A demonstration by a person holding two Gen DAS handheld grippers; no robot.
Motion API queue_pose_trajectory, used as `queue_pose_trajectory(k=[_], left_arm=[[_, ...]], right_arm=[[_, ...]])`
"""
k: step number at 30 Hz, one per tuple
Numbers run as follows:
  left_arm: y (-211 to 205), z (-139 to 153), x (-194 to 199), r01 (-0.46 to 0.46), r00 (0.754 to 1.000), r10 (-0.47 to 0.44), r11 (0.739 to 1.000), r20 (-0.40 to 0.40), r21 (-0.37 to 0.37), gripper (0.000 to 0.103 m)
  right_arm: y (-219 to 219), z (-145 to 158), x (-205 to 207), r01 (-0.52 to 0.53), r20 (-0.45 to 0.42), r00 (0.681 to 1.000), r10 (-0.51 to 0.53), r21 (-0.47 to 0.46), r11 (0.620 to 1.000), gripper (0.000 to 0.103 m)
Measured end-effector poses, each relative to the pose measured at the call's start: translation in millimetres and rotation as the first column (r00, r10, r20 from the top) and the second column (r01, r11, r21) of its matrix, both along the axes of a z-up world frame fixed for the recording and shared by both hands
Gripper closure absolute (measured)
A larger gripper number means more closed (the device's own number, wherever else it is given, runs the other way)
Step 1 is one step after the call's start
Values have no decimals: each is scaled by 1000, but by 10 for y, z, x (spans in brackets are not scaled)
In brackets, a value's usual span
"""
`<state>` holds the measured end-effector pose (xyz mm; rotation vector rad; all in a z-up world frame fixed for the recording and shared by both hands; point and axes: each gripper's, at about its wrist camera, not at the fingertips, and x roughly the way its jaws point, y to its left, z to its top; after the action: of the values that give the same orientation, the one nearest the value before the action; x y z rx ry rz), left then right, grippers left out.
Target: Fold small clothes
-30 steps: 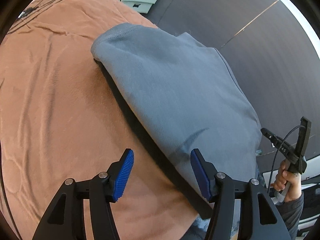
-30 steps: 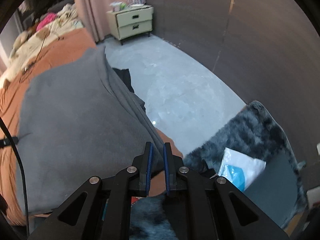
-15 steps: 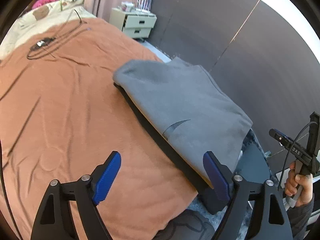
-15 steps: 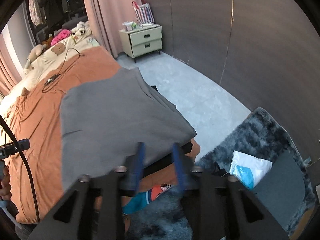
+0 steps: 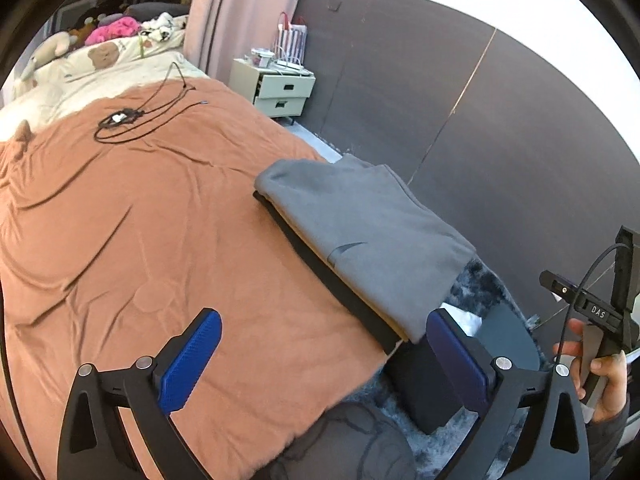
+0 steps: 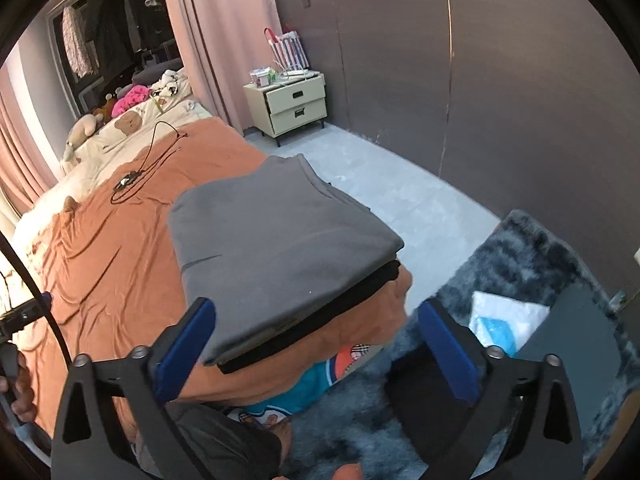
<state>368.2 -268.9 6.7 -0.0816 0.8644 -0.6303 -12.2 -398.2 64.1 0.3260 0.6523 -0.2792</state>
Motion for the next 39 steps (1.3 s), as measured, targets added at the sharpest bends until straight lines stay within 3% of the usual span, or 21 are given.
queue_pose_trajectory(k=[8,20,26,39], left_arm=[[577,250,-447,-72,995,74,997,63,-32,0],[1106,499,-1066,-163,970,163,987,182,-13,0],[1337,610,-1421,-230,944,220,973,245,13,0],[1951,518,-2002,-384,884,376,923,278,-28,0]], right_arm=[[298,120,-225,-20,26,999,21,-34,999,0],[593,204,-488,-86,73,993,88,-29,996,0],[822,122,-538,-105,101,989,112,-70,992,0],[1060,-38,-784,-144,227,959,167,-115,983,0]])
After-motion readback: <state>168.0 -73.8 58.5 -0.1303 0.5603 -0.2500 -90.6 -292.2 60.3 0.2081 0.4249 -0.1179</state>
